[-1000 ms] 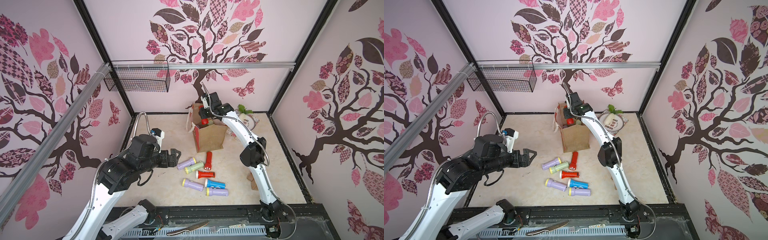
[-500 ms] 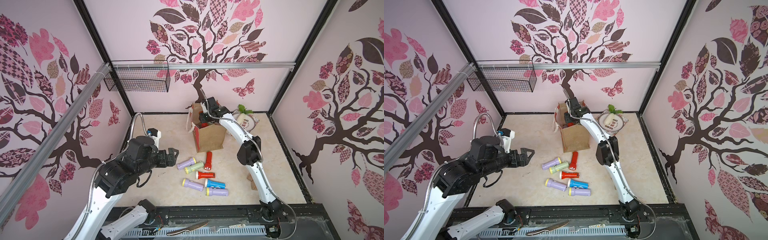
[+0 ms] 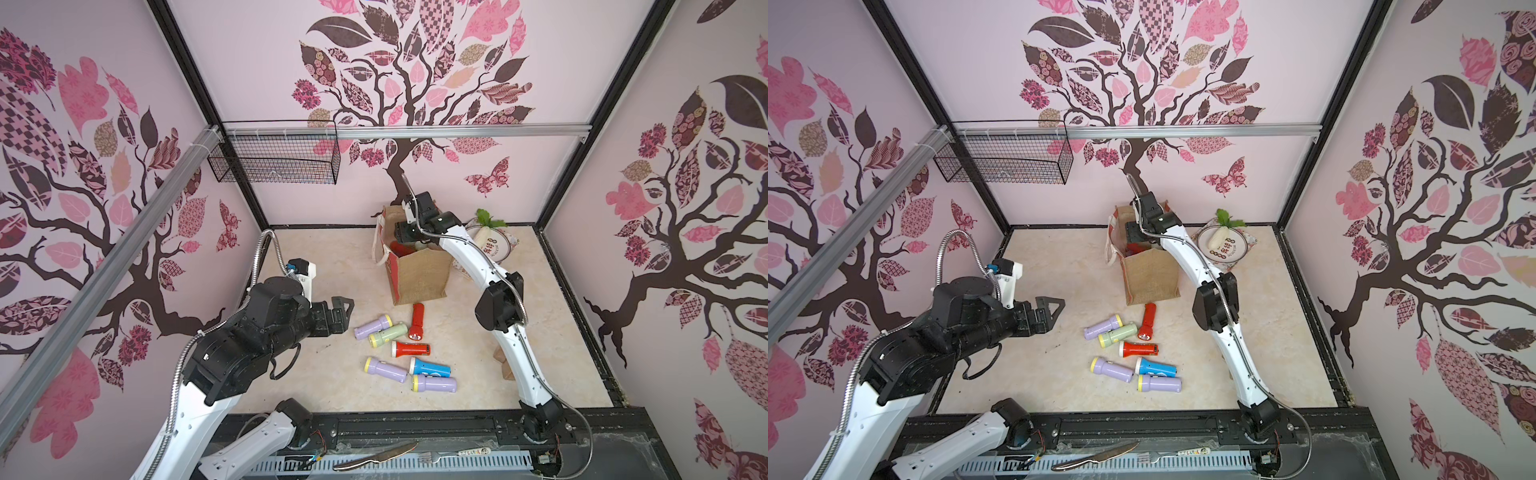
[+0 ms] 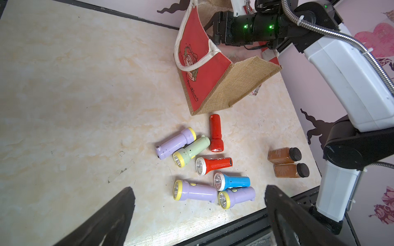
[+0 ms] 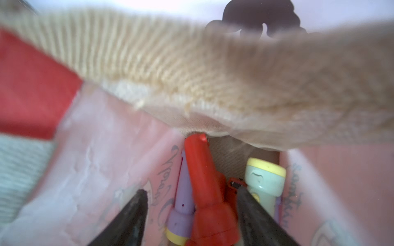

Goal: Put the flashlights into the tote bags
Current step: Place the flashlight in the canvas bag.

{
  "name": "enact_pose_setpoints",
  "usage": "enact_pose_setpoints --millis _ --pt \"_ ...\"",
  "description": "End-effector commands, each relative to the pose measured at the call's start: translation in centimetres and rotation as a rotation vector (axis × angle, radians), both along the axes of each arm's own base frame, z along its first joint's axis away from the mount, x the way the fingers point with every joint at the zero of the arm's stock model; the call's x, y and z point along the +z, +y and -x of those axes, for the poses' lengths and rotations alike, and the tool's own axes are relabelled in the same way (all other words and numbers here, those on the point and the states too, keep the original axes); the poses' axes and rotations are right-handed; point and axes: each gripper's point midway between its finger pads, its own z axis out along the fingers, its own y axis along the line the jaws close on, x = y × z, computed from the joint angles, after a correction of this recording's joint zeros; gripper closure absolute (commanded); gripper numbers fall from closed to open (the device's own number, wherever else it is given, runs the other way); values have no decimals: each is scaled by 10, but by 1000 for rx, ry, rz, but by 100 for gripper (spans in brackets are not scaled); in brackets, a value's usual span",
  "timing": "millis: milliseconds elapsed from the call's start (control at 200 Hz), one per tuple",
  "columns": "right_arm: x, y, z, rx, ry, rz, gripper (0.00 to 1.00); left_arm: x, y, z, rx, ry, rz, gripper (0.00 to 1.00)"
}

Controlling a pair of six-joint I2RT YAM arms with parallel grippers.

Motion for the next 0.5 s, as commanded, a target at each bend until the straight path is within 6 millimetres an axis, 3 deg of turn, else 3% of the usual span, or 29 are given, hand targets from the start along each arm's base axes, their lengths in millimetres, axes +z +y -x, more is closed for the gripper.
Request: enact_pose_setpoints --millis 0,260,495 --pt "94 -5 14 -2 -135 -90 21 -10 3 0 17 20 -14 2" --pt "138 -15 43 -11 -154 -98 12 -28 -6 6 -38 74 -19 2" --pt "163 -23 90 -9 -115 -79 10 -39 -20 9 -113 99 7 2"
